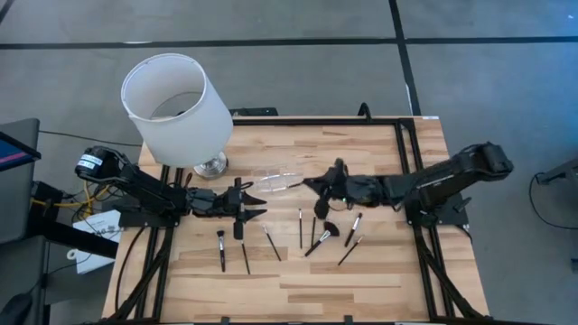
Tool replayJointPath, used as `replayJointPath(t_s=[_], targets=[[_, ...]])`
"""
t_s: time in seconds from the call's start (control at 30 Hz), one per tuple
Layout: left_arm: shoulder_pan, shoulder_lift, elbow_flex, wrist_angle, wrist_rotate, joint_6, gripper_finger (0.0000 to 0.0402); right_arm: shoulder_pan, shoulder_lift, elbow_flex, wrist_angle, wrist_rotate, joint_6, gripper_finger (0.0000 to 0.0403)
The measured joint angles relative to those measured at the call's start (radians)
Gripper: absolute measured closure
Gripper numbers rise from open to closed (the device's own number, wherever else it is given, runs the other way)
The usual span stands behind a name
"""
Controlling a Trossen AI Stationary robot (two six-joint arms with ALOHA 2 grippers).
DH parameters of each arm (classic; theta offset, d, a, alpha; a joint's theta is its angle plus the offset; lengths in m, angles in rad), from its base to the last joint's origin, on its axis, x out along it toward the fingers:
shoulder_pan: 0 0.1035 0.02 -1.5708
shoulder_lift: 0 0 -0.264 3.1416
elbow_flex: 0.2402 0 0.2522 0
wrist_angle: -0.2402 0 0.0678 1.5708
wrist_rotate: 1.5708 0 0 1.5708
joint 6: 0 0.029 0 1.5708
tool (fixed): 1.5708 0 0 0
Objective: Put items in baskets/containers
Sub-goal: Put the right black foundation brush into the transparent organizer
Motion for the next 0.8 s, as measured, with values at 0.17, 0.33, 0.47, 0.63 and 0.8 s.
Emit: replayJointPath(t_s=[0.17,0.33,0.47,0.63,0.8], targets=[[0.000,0.000,0.000,0.000,-0.002,0.000,0.0281,-0.089,0.004,0.082,-0.219,0.023,0.007,0.0399],[0.001,0.000,0.000,-0.001,-0.003,0.000,0.0286,-0.177,0.087,0.098,-0.216,-0.043,-0.001,0.0399],[0.001,0.000,0.000,-0.015,-0.003,0.000,0.0286,-0.222,0.164,0.098,-0.211,-0.121,0.000,0.0391],[0.001,0.000,0.000,-0.026,-0.003,0.000,0.0286,-0.240,0.249,0.098,-0.164,-0.144,-0.001,0.0365],[0.001,0.000,0.000,-0.031,-0.003,0.000,0.0286,-0.247,0.284,0.113,-0.148,-0.151,-0.064,0.0338]])
